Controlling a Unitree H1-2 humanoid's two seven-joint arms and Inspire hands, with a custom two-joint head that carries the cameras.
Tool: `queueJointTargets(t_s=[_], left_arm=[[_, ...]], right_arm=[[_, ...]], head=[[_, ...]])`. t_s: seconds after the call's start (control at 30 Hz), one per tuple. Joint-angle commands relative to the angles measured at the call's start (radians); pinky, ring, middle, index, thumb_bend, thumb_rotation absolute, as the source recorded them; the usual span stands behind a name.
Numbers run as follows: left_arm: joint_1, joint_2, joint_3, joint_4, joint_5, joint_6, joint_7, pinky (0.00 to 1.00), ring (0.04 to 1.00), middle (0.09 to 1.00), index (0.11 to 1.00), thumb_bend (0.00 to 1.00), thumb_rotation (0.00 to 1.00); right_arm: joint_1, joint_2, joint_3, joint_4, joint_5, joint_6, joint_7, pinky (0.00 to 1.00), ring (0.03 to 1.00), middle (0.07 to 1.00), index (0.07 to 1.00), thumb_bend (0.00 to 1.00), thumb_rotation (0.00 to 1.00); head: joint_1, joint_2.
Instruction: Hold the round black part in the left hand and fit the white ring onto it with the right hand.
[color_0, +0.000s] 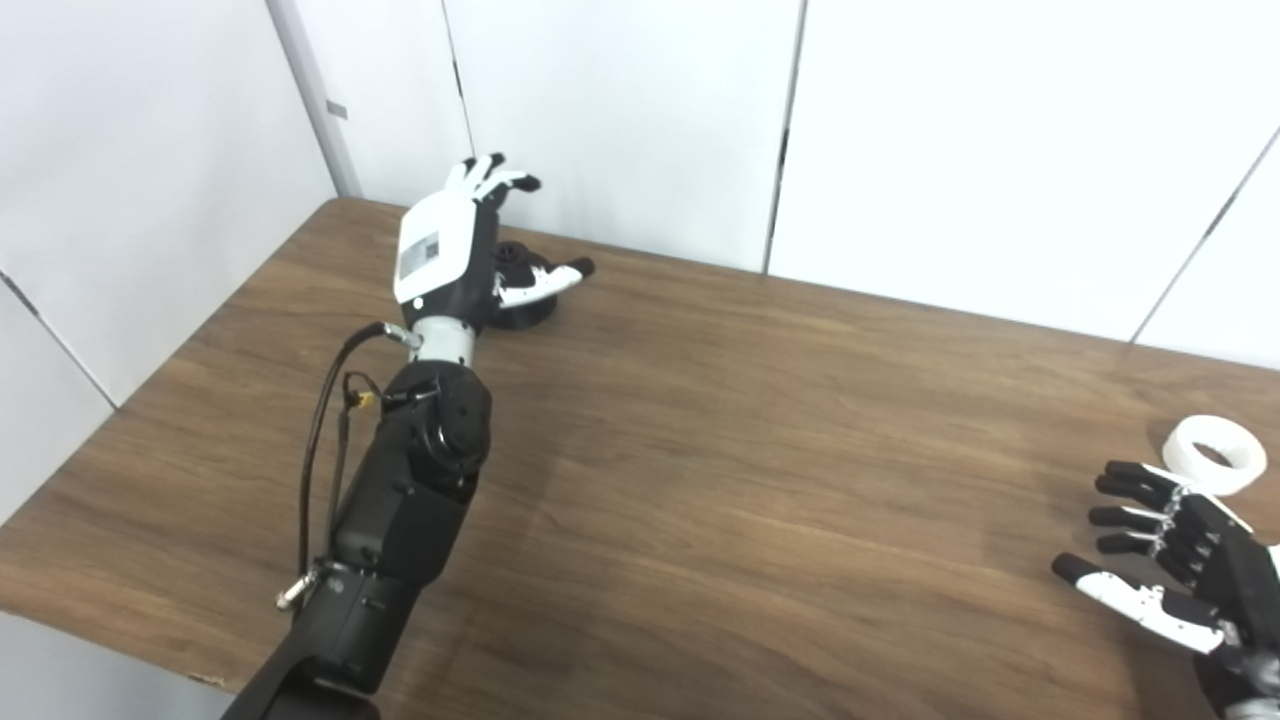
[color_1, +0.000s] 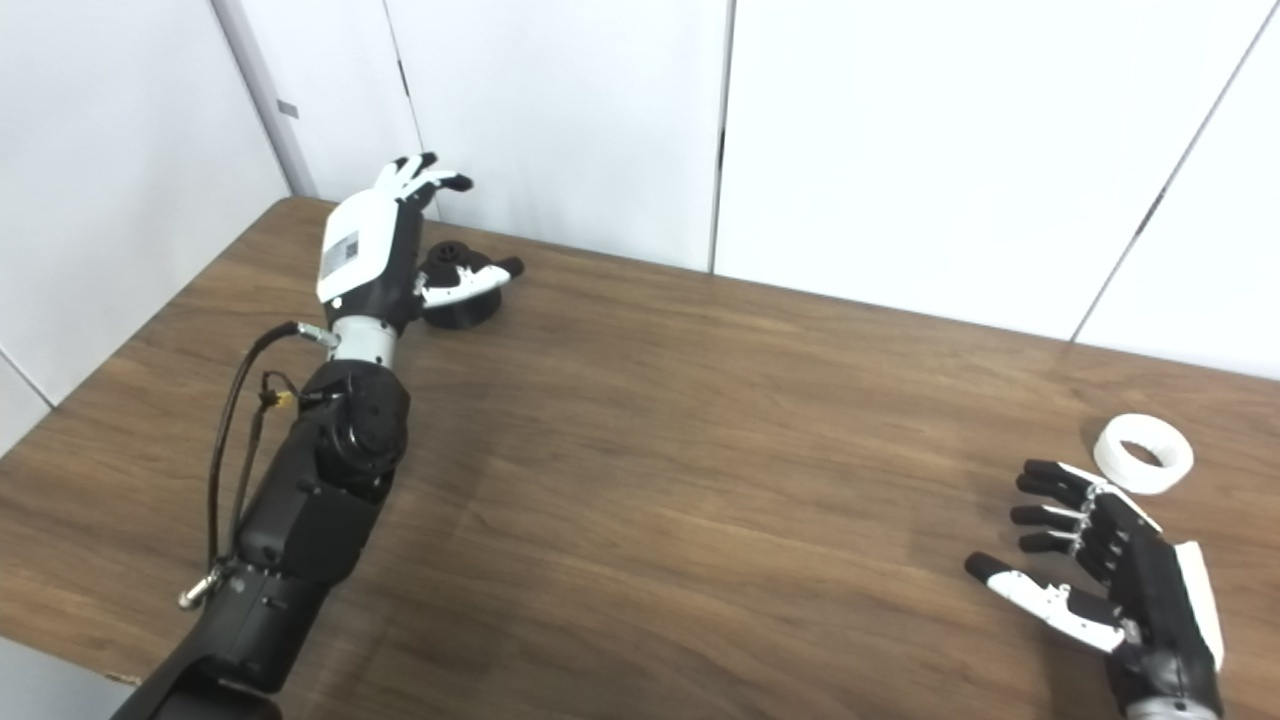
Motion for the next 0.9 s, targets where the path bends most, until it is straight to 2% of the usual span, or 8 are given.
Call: queueJointTargets(t_s=[0.0, 0.13, 0.23, 0.4, 0.57, 0.73, 0.87], left_arm=[[-0.061, 0.047, 0.005, -0.007, 0.014, 0.011, 0.016, 0.9, 0.988, 0.952, 0.766, 0.91, 0.39], [-0.066, 0.081, -0.014, 0.01, 0.024, 0.038, -0.009, 0.91, 1.0, 0.972, 0.787, 0.97, 0.44], [-0.072, 0.102, -0.025, 0.035, 0.023, 0.045, -0.009, 0.9, 1.0, 0.982, 0.798, 1.0, 0.45], [-0.085, 0.123, -0.038, 0.074, 0.02, 0.061, -0.006, 0.88, 1.0, 0.987, 0.803, 1.0, 0.45], [-0.098, 0.135, -0.05, 0.104, 0.011, 0.09, -0.019, 0.91, 1.0, 0.988, 0.798, 1.0, 0.43], [-0.111, 0.147, -0.067, 0.131, 0.013, 0.121, -0.044, 0.91, 1.0, 0.992, 0.793, 1.0, 0.44], [-0.119, 0.158, -0.079, 0.153, 0.003, 0.13, -0.055, 0.89, 1.0, 0.986, 0.774, 1.0, 0.44]], right_arm=[[-0.027, -0.014, -0.014, -0.033, 0.009, -0.024, -0.003, 0.53, 0.63, 0.716, 0.702, 0.69, 0.02], [-0.027, -0.015, -0.014, -0.036, 0.008, -0.022, -0.002, 0.53, 0.63, 0.715, 0.703, 0.69, 0.02], [-0.028, -0.015, -0.015, -0.035, 0.008, -0.021, -0.002, 0.54, 0.628, 0.714, 0.703, 0.69, 0.03], [-0.028, -0.016, -0.018, -0.034, 0.017, -0.024, 0.004, 0.54, 0.629, 0.717, 0.704, 0.68, 0.02], [-0.029, -0.016, -0.019, -0.034, 0.01, -0.03, 0.003, 0.53, 0.624, 0.712, 0.7, 0.67, 0.0], [-0.029, -0.021, -0.02, -0.035, 0.008, -0.03, 0.005, 0.54, 0.624, 0.712, 0.698, 0.68, 0.05], [-0.027, -0.017, -0.021, -0.048, 0.007, -0.015, 0.003, 0.55, 0.629, 0.713, 0.698, 0.67, 0.03]], head=[[0.001, 0.001], [-0.002, 0.005], [-0.002, 0.005], [-0.002, 0.005], [-0.002, 0.005], [-0.009, 0.008], [-0.013, 0.012]])
